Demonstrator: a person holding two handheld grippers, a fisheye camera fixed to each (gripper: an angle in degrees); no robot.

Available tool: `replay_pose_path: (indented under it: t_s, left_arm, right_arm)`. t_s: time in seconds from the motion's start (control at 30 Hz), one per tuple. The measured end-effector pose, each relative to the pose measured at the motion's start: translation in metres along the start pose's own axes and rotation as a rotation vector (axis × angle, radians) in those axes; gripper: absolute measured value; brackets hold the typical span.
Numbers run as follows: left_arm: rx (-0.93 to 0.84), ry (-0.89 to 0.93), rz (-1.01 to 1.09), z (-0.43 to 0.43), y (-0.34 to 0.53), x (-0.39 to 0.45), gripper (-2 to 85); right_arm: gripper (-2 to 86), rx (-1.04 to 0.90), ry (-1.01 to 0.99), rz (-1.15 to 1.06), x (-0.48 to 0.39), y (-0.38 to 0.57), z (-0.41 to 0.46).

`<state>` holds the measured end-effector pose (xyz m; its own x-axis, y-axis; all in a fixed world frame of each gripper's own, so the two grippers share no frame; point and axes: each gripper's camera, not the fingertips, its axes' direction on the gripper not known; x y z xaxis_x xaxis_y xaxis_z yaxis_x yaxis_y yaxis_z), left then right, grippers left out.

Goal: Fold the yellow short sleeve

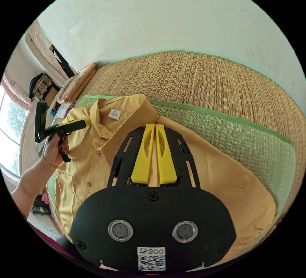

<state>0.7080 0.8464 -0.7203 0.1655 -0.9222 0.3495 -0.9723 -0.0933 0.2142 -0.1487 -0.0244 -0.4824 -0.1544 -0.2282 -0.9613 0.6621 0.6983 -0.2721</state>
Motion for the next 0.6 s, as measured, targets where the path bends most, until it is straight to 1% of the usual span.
replay_pose_path:
  t_s: [0.07,0.2,0.3,0.33,0.4,0.43,0.53,0.6]
  left_arm:
    - [0.025,0.013,0.033,-0.006,0.004,0.007,0.2]
    - [0.018,0.139,0.156,-0.009,0.018,0.038,0.2]
    - [-0.067,0.176,0.252,0.009,0.02,0.066,0.3]
    - [-0.101,0.149,0.28,0.02,0.019,0.076,0.3]
    - [-0.125,0.087,0.278,0.032,0.013,0.084,0.3]
    - [-0.108,0.056,0.26,0.036,0.009,0.084,0.3]
    - [-0.062,0.052,0.185,0.035,-0.001,0.075,0.3]
    - [-0.082,0.031,0.161,0.038,-0.002,0.069,0.3]
  right_arm:
    - [0.2,-0.002,-0.015,-0.001,-0.001,0.001,0.001]
    - [0.1,0.005,-0.02,0.001,0.001,0.01,-0.003]
    - [0.2,0.029,-0.063,0.035,0.008,0.017,-0.01]
    - [0.2,0.034,-0.064,0.042,0.009,0.02,-0.011]
    - [0.2,0.021,-0.061,0.049,0.011,0.021,-0.011]
    - [0.2,0.021,-0.064,0.052,0.012,0.023,-0.012]
    - [0.2,0.037,-0.106,0.076,0.02,0.032,-0.021]
    - [0.2,0.047,-0.146,0.095,0.029,0.042,-0.031]
